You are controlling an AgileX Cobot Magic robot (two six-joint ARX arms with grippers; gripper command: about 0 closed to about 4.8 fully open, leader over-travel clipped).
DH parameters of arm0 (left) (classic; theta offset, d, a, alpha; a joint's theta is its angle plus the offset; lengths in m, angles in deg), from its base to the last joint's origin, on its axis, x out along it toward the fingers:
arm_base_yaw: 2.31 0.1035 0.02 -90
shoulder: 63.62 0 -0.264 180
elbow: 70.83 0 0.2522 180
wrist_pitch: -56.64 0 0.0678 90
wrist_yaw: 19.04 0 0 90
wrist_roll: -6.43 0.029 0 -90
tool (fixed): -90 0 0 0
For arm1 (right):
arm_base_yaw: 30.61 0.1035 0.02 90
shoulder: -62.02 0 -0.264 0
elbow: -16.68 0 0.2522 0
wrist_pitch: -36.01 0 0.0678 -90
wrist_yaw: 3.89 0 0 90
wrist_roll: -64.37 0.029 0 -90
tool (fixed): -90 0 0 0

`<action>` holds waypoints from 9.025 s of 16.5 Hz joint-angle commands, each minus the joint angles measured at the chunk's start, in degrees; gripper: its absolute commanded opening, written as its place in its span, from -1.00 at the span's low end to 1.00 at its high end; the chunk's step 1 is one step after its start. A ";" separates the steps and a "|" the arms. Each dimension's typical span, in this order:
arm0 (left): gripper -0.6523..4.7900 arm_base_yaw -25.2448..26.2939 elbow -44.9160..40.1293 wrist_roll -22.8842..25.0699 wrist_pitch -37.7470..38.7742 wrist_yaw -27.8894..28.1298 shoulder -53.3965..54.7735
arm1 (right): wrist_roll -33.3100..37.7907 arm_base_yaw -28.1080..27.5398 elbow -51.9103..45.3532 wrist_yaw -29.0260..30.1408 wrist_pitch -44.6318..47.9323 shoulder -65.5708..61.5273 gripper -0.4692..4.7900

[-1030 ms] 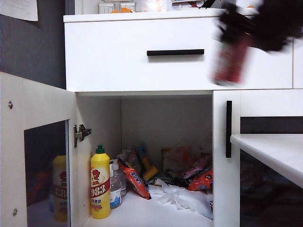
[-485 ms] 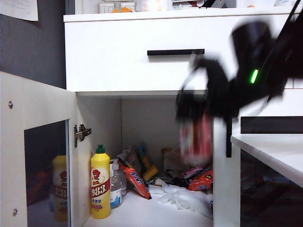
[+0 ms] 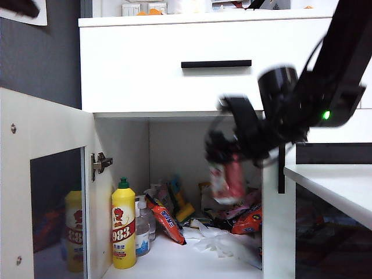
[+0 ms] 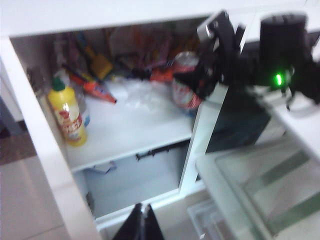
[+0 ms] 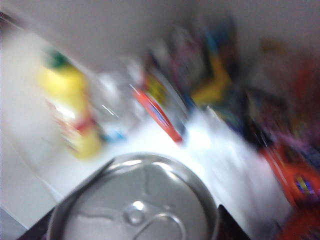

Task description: Open the left door of the white cabinet, pick up a can of beverage from the table on the right, place it inside the cabinet, and finally close the cabinet door.

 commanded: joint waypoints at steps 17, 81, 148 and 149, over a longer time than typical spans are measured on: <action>-0.78 0.11 -5.55 -10.08 12.41 17.14 -5.25 | -3.34 -0.52 32.76 11.39 -8.13 -21.94 -0.27; -0.78 0.42 -5.57 -12.28 14.38 17.09 -7.48 | 1.75 -2.54 77.59 -3.96 -9.42 -52.98 -0.41; -0.78 0.35 -5.55 -12.20 13.90 17.11 -7.50 | -0.57 -3.85 77.70 16.33 -79.84 -40.59 0.65; -0.78 0.35 -5.55 -12.20 13.88 17.03 -7.54 | -3.80 -4.81 77.72 16.41 -82.27 -40.57 0.65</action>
